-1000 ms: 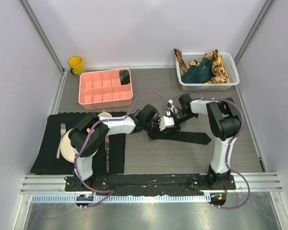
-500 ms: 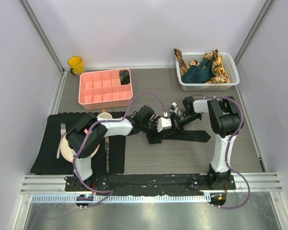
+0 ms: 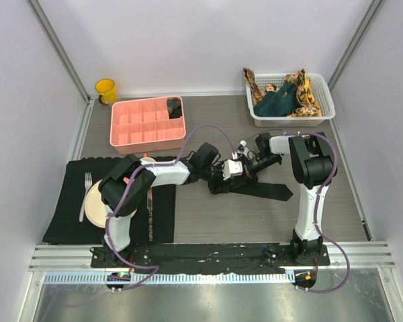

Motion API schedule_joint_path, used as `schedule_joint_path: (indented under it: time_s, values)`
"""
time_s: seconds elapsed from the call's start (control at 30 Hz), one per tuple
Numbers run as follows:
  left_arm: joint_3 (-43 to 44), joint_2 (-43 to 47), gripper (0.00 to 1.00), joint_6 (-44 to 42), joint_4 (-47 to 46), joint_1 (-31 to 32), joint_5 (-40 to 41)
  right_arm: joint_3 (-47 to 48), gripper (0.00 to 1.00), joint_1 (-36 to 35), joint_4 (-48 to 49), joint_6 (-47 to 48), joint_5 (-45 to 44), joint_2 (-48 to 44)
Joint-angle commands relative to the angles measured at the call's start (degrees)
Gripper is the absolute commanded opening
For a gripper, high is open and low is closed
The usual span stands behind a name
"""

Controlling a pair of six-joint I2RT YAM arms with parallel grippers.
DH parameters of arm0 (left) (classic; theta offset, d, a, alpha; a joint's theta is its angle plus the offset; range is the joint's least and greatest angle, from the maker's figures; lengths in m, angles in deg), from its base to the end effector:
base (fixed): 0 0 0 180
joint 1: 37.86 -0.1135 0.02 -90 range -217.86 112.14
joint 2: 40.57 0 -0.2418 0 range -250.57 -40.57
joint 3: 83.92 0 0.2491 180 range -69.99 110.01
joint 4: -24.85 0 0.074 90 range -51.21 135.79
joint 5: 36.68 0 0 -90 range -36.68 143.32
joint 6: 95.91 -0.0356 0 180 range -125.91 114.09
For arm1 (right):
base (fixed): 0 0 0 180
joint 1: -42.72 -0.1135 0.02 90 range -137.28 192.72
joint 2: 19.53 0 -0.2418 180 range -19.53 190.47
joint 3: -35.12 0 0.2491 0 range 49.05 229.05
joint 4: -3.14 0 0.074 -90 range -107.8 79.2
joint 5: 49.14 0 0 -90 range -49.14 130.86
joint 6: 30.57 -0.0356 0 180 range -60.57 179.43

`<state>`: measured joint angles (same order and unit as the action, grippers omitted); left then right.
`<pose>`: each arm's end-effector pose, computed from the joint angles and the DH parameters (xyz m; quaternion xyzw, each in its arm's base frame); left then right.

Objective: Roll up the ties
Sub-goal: Roll the tie at the center of the board.

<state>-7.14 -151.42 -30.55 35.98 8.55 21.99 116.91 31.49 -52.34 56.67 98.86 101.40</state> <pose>0.2527 -0.2923 0.1258 0.6010 0.6647 -0.3144 0.3132 0.3178 0.0939 0.0711 0.0450 -0.8730 -0.4765 0.0940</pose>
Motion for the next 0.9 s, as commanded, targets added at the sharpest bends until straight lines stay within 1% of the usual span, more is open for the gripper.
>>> schedule_joint_path:
  time_s: [0.0, 0.07, 0.1, 0.13, 0.17, 0.2, 0.23, 0.27, 0.3, 0.33, 0.43, 0.5, 0.53, 0.63, 0.7, 0.83, 0.87]
  values:
    - [3.41, -1.83, 0.44, -2.33, 5.41, 1.4, -1.81, 0.26, 0.01, 0.41, 0.33, -0.05, -11.87, 5.2]
    - [3.68, -1.66, 0.36, -2.6, 8.16, 1.4, -0.58, 0.87, 0.01, 0.5, -0.73, 1.35, -10.02, 4.33]
    - [3.34, -1.3, 0.3, -2.43, 10.0, 1.4, 0.12, 0.96, 0.03, 0.5, -0.91, 1.71, -9.49, 2.58]
    - [2.9, -1.04, 0.27, -1.21, 10.8, 1.4, 0.74, 1.14, 0.07, 0.67, -0.91, 1.88, -8.35, 1.17]
    - [2.28, -0.69, 0.25, -0.15, 11.85, 1.4, 1.88, 1.14, 0.16, 0.76, -1.0, 2.23, -8.17, -0.06]
    - [2.02, -0.08, 0.23, 0.99, 12.3, 1.49, 2.67, 1.31, 0.21, 1.03, -1.09, 2.32, -8.08, -1.29]
    - [1.75, 0.1, 0.22, 3.61, 12.74, 1.49, 3.29, 1.23, 0.25, 1.2, -1.17, 2.5, -7.29, -4.09]
    - [1.49, 0.19, 0.22, 4.51, 13.52, 1.49, 3.73, 1.14, 0.27, 1.29, -1.18, 2.41, -7.2, -5.16]
    - [1.14, 0.63, 0.22, 5.47, 13.79, 1.49, 4.6, 1.14, 0.32, 1.38, -1.18, 2.24, -6.94, -6.39]
    - [0.96, 0.63, 0.22, 6.53, 13.88, 1.57, 5.31, 1.14, 0.35, 1.38, -1.26, 2.06, -6.5, -8.06]
    - [0.87, 0.28, 0.24, 8.47, 14.32, 1.66, 6.89, 0.79, 0.43, 0.86, -0.47, 0.57, -5.44, -9.56]
    - [1.4, -0.16, 0.26, 9.35, 14.41, 1.66, 6.99, 0.88, 0.43, 0.24, -0.12, -0.05, -4.48, -9.48]
    - [1.49, -0.42, 0.27, 9.52, 14.41, 1.75, 7.16, 0.7, 0.45, -0.63, -0.03, -0.22, -4.47, -9.39]
    - [2.28, -0.95, 0.28, 10.67, 14.32, 1.75, 7.6, 0.44, 0.45, -1.52, 0.05, -0.4, -3.86, -8.16]
    - [2.37, -1.04, 0.29, 11.11, 14.23, 1.75, 7.69, 0.26, 0.49, -1.79, -0.82, 0.3, -3.51, -7.72]
    - [2.28, -1.21, 0.3, 11.99, 13.97, 1.84, 7.87, -0.88, 0.49, -2.31, -1.62, 1.62, -5.43, -7.81]
    - [2.1, -1.13, 0.3, 11.9, 13.62, 1.93, 8.13, -0.97, 0.48, -2.75, -1.09, 1.54, -6.4, -7.72]
